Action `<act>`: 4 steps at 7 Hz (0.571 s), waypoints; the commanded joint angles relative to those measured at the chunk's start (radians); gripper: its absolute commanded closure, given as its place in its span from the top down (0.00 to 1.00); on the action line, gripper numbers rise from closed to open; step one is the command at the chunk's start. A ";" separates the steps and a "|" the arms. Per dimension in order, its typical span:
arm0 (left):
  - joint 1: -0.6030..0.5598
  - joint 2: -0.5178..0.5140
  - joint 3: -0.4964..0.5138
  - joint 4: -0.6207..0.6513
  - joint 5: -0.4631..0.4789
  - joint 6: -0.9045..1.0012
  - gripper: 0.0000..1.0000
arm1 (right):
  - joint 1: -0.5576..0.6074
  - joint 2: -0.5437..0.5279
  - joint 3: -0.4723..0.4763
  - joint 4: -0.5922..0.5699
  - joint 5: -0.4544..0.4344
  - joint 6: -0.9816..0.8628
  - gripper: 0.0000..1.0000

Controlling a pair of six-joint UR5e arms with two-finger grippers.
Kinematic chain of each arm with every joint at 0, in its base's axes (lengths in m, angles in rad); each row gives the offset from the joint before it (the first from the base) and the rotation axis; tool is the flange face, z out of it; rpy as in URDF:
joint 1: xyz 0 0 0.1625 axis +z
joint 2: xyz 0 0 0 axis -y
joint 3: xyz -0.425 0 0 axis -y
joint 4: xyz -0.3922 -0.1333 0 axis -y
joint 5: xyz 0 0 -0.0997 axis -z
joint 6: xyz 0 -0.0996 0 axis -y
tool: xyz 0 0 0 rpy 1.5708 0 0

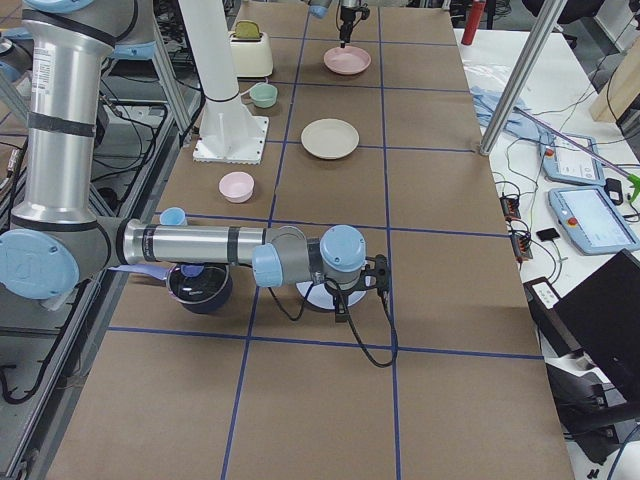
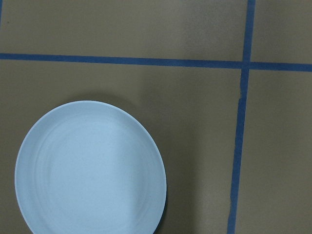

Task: Stack three plates with pink and blue
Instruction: 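Lower the left gripper to the rim of the pink plate and grasp it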

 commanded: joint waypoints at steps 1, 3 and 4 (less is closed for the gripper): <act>0.020 -0.006 0.056 -0.074 0.003 -0.034 0.87 | -0.002 0.000 -0.001 0.000 0.001 0.000 1.00; 0.020 -0.014 0.045 -0.075 -0.005 -0.136 0.01 | -0.002 -0.001 -0.001 0.000 0.003 0.002 1.00; 0.020 -0.023 0.047 -0.075 -0.003 -0.176 0.00 | -0.002 -0.001 -0.001 0.000 0.003 0.002 1.00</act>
